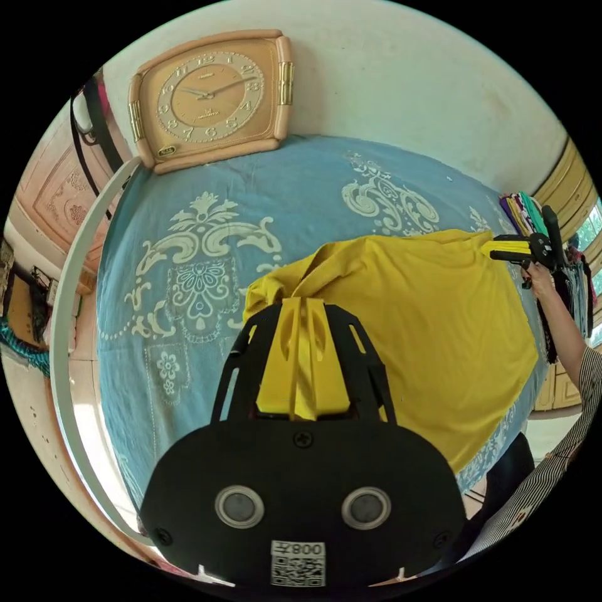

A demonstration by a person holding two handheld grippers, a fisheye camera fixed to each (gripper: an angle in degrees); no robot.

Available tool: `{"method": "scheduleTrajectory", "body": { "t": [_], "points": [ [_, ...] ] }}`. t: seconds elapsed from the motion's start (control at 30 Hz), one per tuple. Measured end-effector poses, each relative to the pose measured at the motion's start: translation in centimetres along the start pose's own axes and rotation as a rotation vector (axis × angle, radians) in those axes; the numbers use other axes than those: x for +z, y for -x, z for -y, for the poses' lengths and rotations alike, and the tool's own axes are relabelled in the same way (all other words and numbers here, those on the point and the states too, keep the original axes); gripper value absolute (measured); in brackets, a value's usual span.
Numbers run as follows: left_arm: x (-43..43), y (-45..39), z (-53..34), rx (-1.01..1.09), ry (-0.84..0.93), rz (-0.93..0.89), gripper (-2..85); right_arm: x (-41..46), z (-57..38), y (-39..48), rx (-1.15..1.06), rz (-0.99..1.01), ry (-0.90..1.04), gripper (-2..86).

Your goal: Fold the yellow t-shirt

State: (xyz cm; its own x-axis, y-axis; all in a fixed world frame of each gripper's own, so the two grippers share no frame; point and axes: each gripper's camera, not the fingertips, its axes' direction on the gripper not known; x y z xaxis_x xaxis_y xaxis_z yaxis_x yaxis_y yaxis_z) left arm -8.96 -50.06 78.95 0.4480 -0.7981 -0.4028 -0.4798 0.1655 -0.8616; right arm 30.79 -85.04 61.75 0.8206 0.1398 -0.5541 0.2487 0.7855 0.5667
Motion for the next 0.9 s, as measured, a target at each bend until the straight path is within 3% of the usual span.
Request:
{"method": "scheduleTrajectory", "body": {
  "t": [0.27, 0.53, 0.7, 0.8, 0.9],
  "points": [
    [-0.6, 5.0, 2.8, -0.225, -0.106, 0.061, 0.3, 1.0, 0.4, -2.7, 0.079, 0.007, -0.003, -0.3],
    [-0.4, 3.7, 1.2, -0.137, -0.133, -0.129, 0.4, 0.1, -2.5, -4.9, 0.167, 0.060, -0.116, -0.3],
    [3.0, 3.5, 1.7, -0.141, 0.012, 0.041, 0.4, 1.8, -2.9, -5.8, 0.143, 0.022, -0.040, -0.2],
    [2.5, 5.6, 1.5, -0.304, -0.084, -0.091, 0.6, 3.4, -2.9, -7.8, 0.220, 0.068, -0.021, 0.1],
    [1.2, 4.1, 1.4, -0.247, -0.156, -0.115, 1.1, 2.4, -3.8, -8.7, 0.264, 0.115, -0.116, 0.9]
  ]
}}
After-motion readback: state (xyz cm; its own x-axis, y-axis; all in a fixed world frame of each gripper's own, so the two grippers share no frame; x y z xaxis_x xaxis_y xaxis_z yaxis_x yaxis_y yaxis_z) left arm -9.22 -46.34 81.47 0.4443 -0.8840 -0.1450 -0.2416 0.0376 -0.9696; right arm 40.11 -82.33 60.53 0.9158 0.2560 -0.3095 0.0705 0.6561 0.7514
